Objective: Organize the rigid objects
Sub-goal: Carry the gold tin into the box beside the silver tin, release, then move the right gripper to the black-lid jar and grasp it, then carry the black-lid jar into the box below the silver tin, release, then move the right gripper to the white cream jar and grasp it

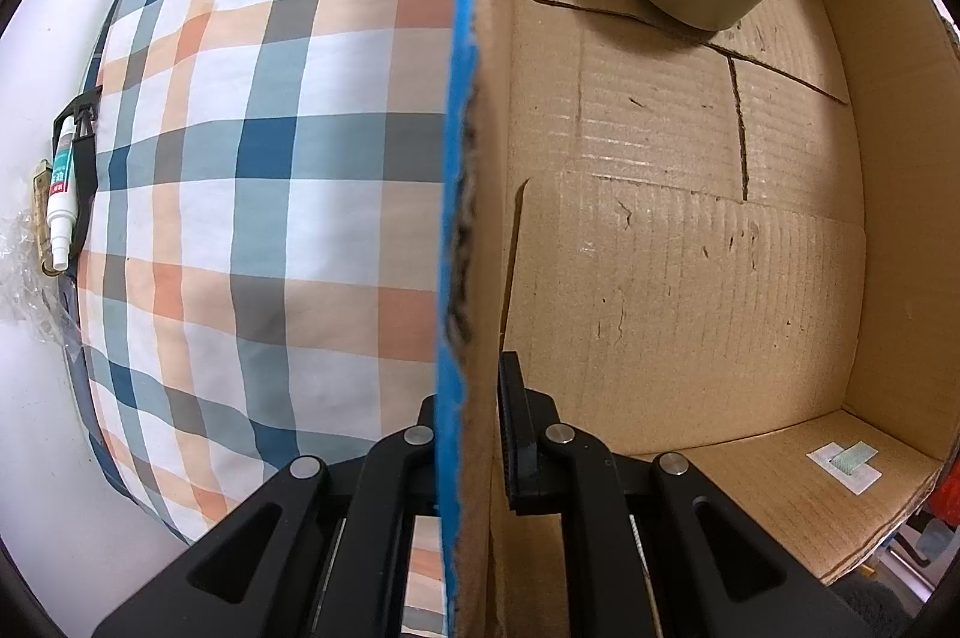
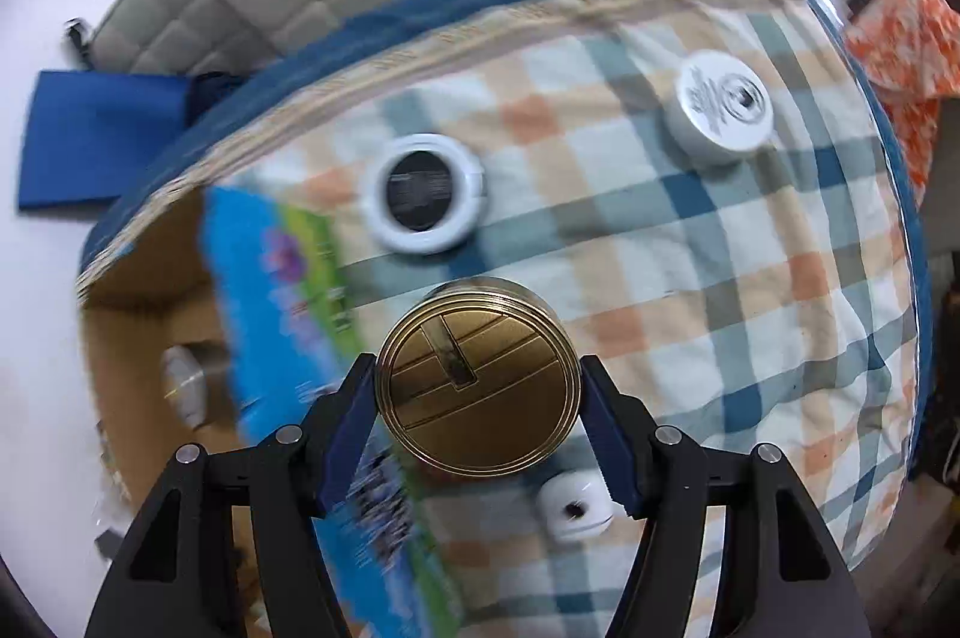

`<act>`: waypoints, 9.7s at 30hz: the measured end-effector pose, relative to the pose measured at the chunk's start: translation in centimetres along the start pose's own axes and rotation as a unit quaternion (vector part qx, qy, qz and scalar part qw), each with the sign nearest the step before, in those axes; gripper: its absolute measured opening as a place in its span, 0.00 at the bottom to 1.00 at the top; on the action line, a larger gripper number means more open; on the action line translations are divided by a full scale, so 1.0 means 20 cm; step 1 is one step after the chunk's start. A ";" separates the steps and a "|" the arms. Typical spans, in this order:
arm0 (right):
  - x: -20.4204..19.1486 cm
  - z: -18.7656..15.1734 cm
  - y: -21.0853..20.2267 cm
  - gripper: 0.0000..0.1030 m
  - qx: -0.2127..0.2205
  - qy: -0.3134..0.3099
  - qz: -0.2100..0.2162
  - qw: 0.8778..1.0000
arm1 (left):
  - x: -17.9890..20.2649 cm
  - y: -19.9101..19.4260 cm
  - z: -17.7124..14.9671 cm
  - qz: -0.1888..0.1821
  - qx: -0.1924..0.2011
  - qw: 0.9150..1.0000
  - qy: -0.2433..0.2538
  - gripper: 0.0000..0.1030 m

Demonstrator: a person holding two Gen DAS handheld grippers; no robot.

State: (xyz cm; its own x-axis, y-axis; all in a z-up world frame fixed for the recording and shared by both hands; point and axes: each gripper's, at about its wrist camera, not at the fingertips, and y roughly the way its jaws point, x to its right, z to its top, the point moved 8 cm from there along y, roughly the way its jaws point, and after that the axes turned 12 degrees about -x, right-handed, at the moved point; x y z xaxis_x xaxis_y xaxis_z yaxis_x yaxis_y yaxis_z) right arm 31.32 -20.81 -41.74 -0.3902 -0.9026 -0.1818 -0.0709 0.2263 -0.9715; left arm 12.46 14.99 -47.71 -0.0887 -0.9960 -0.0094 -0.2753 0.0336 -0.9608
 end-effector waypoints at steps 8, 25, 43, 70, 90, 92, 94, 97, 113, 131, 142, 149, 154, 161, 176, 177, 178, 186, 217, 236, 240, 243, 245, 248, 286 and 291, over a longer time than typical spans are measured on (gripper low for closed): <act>-0.21 -0.21 -0.20 0.66 0.006 -0.060 0.054 0.997 | 0.00 -0.01 -0.01 -0.002 0.004 1.000 -0.001 0.05; -0.64 -0.38 -0.11 0.66 0.002 -0.145 0.020 0.989 | -0.02 -0.04 -0.03 -0.009 0.009 1.000 -0.004 0.05; -0.68 -0.12 0.41 0.66 -0.044 -0.109 -0.060 0.991 | -0.02 -0.05 -0.03 -0.011 0.008 1.000 -0.001 0.05; -0.70 -0.16 0.35 1.00 -0.047 -0.135 -0.088 0.986 | -0.03 -0.07 -0.01 -0.011 0.012 1.000 0.004 0.05; -0.76 -0.68 -0.11 1.00 -0.003 -0.171 -0.023 0.985 | -0.01 -0.08 -0.01 -0.008 0.011 1.000 0.003 0.05; -0.75 -0.70 -0.14 1.00 -0.001 -0.169 -0.014 0.986 | -0.02 -0.08 -0.02 -0.008 0.011 1.000 0.003 0.05; -0.72 -0.72 -0.18 1.00 0.003 -0.165 -0.008 0.986 | -0.01 -0.08 -0.02 -0.008 0.011 1.000 0.003 0.05; -0.65 -0.70 -0.23 1.00 0.011 -0.153 -0.001 0.988 | -0.01 -0.08 -0.02 -0.008 0.010 1.000 0.004 0.05; 0.00 -0.12 -0.30 1.00 0.073 0.017 0.048 0.996 | -0.06 -0.06 -0.01 -0.027 -0.002 1.000 0.002 0.05; 0.10 0.52 0.46 0.88 -0.017 0.140 0.086 0.986 | -0.06 -0.01 0.06 -0.029 -0.018 0.999 -0.012 0.04; 0.14 0.47 0.57 0.78 -0.061 0.097 0.008 0.993 | -0.06 -0.01 0.07 -0.031 -0.019 0.999 -0.013 0.04; 0.32 0.31 0.56 0.78 -0.094 0.025 -0.082 0.992 | -0.06 -0.01 0.05 -0.029 -0.017 0.999 -0.010 0.04; 0.39 0.29 0.57 0.78 -0.104 0.027 -0.065 0.992 | -0.05 -0.02 0.05 -0.024 -0.016 1.000 -0.006 0.04; 0.48 0.28 0.62 0.75 -0.103 0.040 -0.061 0.992 | -0.03 -0.04 0.05 -0.026 -0.014 1.000 -0.007 0.04; 0.08 0.02 0.13 0.75 -0.028 -0.062 -0.021 0.997 | -0.06 -0.05 0.04 -0.033 -0.011 0.999 -0.009 0.04; 0.00 -0.02 0.09 0.75 -0.024 -0.072 -0.017 0.997 | -0.06 -0.05 0.04 -0.034 -0.010 0.999 -0.009 0.04; -0.05 -0.06 0.04 0.75 -0.019 -0.085 -0.010 0.996 | -0.06 -0.05 0.04 -0.035 -0.010 0.999 -0.009 0.04; -0.33 -0.44 -0.20 0.75 -0.014 -0.140 0.036 0.989 | -0.07 -0.06 0.02 -0.034 -0.006 0.999 -0.007 0.04; -0.80 -0.65 0.37 0.75 -0.094 -0.165 0.066 0.980 | -0.06 -0.09 0.01 -0.040 -0.003 0.999 -0.007 0.04; -1.01 -0.60 0.63 0.78 -0.135 -0.166 0.093 0.972 | -0.07 -0.08 0.02 -0.051 -0.002 0.999 -0.010 0.04; -0.99 -0.59 0.68 0.93 -0.150 -0.160 0.108 0.970 | -0.07 -0.08 0.01 -0.052 -0.002 0.999 -0.011 0.04; -0.96 -0.58 0.67 0.95 -0.151 -0.155 0.108 0.970 | -0.07 -0.08 0.00 -0.050 -0.001 0.999 -0.009 0.04; -0.93 -0.56 0.65 0.95 -0.146 -0.150 0.105 0.972 | -0.07 -0.07 0.01 -0.049 -0.002 0.999 -0.009 0.04; -0.88 -0.54 0.61 0.95 -0.131 -0.147 0.085 0.977 | -0.08 -0.07 0.00 -0.048 -0.001 0.999 -0.008 0.04; -0.48 -0.69 -0.30 1.00 0.049 -0.128 -0.007 0.991 | -0.06 -0.10 0.00 -0.040 0.001 0.999 -0.010 0.04; -0.01 -0.36 -0.33 1.00 0.079 -0.012 0.020 0.997 | -0.07 -0.10 0.00 -0.041 0.001 0.999 -0.012 0.04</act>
State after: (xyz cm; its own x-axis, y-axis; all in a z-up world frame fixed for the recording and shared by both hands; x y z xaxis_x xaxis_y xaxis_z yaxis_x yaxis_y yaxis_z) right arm 25.27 -19.58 -34.21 -0.3672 -0.9033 -0.2219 0.0902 0.2029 -0.9750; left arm 13.09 16.24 -45.81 -0.0424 -0.9971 0.0635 -0.2795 -0.0492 -0.9589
